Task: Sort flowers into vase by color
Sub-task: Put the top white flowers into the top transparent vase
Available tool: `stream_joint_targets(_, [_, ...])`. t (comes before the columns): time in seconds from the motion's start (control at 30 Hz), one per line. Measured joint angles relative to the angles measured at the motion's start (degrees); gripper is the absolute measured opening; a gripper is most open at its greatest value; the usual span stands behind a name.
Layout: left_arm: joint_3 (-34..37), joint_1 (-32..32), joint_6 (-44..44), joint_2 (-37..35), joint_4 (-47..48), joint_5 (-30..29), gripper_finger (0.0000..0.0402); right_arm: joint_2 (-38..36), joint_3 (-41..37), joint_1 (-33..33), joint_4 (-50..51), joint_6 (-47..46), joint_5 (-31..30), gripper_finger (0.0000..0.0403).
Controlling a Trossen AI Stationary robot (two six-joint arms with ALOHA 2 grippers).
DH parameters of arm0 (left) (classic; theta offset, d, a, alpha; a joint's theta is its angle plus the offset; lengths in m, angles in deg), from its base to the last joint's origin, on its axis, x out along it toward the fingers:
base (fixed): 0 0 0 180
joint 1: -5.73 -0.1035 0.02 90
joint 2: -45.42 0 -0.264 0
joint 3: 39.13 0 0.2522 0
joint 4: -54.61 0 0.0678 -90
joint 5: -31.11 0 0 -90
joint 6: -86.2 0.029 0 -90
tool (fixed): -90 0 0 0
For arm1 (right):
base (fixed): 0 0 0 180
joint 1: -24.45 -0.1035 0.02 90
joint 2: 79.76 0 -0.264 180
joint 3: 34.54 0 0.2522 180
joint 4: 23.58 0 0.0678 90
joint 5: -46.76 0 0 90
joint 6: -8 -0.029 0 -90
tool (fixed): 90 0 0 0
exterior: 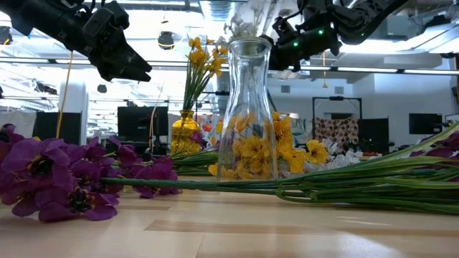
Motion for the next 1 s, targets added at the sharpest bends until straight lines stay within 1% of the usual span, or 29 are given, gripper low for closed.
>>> stream_joint_targets(0.07, [0.0,0.0,0.0,0.0,0.0,0.0,0.0236,0.0,-0.1,0.0,-0.3,0.9,0.0,0.0043])
stream_joint_targets(0.23, [0.0,0.0,0.0,0.0,0.0,0.0,0.0236,0.0,-4.0,-0.1,-7.4,1.5,0.0,0.0043])
stream_joint_targets(0.47, [0.0,0.0,-0.1,0.0,0.0,0.0,0.0236,0.0,-14.5,-0.1,-27.7,1.6,0.0,0.0043])
stream_joint_targets(0.6, [0.0,0.0,-0.1,0.0,0.0,0.0,0.0236,0.0,-19.4,-0.1,-36.1,1.6,0.0,0.0043])
stream_joint_targets(0.77, [0.0,0.0,-0.2,0.0,0.0,0.0,0.0236,0.0,-22.0,0.1,-36.5,1.5,0.0,0.0043])
stream_joint_targets(1.0, [0.0,0.0,-0.2,0.0,0.0,0.0,0.0236,0.0,-22.1,0.1,-35.8,1.5,0.0,0.0043])
